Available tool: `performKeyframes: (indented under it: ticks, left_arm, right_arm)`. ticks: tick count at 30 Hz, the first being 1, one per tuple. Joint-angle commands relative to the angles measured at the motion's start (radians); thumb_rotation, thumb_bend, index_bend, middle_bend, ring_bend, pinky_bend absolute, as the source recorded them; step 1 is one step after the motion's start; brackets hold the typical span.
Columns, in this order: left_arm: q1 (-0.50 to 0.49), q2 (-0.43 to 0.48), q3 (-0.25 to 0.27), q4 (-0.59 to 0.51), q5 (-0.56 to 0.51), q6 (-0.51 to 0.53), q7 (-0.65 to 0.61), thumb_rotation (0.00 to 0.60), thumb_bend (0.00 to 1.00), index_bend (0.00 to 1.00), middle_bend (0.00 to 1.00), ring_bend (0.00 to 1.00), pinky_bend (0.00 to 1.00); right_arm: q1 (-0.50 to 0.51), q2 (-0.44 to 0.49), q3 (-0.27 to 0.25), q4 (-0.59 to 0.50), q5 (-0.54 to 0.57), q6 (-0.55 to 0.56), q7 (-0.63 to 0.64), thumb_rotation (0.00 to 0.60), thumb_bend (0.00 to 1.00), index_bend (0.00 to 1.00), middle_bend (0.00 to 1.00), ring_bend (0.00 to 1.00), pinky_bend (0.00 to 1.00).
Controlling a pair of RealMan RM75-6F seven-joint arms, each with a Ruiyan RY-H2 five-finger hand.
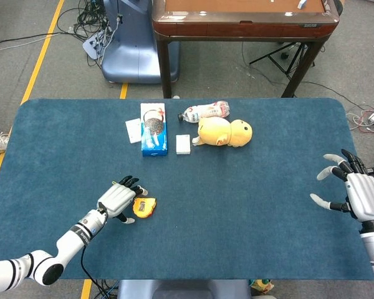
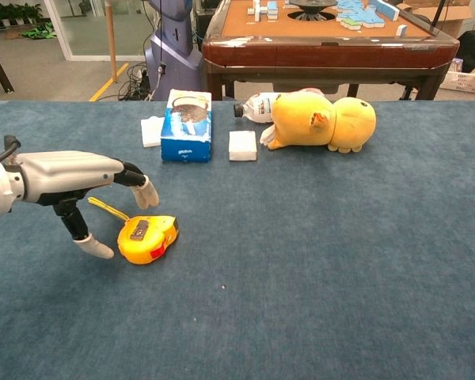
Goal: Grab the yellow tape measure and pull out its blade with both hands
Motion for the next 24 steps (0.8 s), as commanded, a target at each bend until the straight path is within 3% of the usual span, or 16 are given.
performKeyframes:
  ticks: [1, 12, 24]
  left_arm:
    - [0.009, -0.021, 0.005, 0.011, 0.006, 0.019, 0.021, 0.6, 0.12, 0.23, 0.27, 0.07, 0.0]
    - [0.026, -0.093, 0.004, 0.04, -0.036, 0.074, 0.167, 0.6, 0.12, 0.25, 0.27, 0.08, 0.0]
    - [0.026, -0.124, -0.012, 0.037, -0.113, 0.08, 0.246, 0.6, 0.12, 0.28, 0.27, 0.09, 0.0]
  right_arm:
    - [-0.002, 0.002, -0.001, 0.0, 0.001, 0.001, 0.001, 0.6, 0.23, 0.48, 0.2, 0.02, 0.0]
    - [-0.009, 0.006, -0.007, 0.002, -0.002, -0.002, 0.01, 0.6, 0.23, 0.48, 0.2, 0.02, 0.0]
    - [-0.013, 0.009, -0.009, 0.003, 0.003, -0.006, 0.014, 0.6, 0.23, 0.48, 0.2, 0.02, 0.0]
